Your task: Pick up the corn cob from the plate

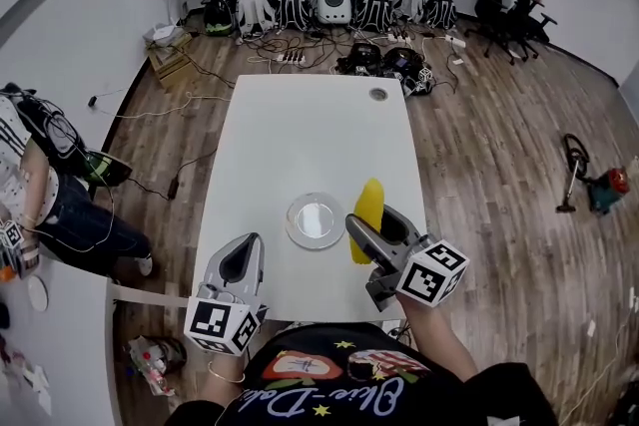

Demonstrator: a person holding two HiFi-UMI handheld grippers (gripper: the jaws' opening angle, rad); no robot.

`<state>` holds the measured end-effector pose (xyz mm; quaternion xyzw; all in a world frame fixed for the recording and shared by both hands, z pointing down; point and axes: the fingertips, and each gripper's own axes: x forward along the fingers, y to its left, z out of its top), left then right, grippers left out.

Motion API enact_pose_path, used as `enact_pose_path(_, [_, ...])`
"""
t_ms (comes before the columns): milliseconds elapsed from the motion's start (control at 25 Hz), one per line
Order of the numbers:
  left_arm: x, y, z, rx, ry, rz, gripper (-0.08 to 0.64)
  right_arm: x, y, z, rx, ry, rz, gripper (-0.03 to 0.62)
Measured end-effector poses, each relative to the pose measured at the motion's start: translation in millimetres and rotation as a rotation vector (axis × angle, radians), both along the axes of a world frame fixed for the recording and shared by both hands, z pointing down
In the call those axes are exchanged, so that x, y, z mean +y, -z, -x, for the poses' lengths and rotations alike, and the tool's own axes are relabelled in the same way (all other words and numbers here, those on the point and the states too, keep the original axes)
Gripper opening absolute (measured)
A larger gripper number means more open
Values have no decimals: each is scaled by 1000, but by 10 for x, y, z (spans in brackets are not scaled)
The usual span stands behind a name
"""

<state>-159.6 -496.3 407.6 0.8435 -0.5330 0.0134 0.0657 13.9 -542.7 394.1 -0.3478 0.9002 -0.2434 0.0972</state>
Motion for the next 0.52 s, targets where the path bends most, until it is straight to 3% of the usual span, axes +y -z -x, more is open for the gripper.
enact_pose_path(520, [-95, 39, 91, 8, 7, -21, 3, -106, 168, 129, -18, -13, -12, 233])
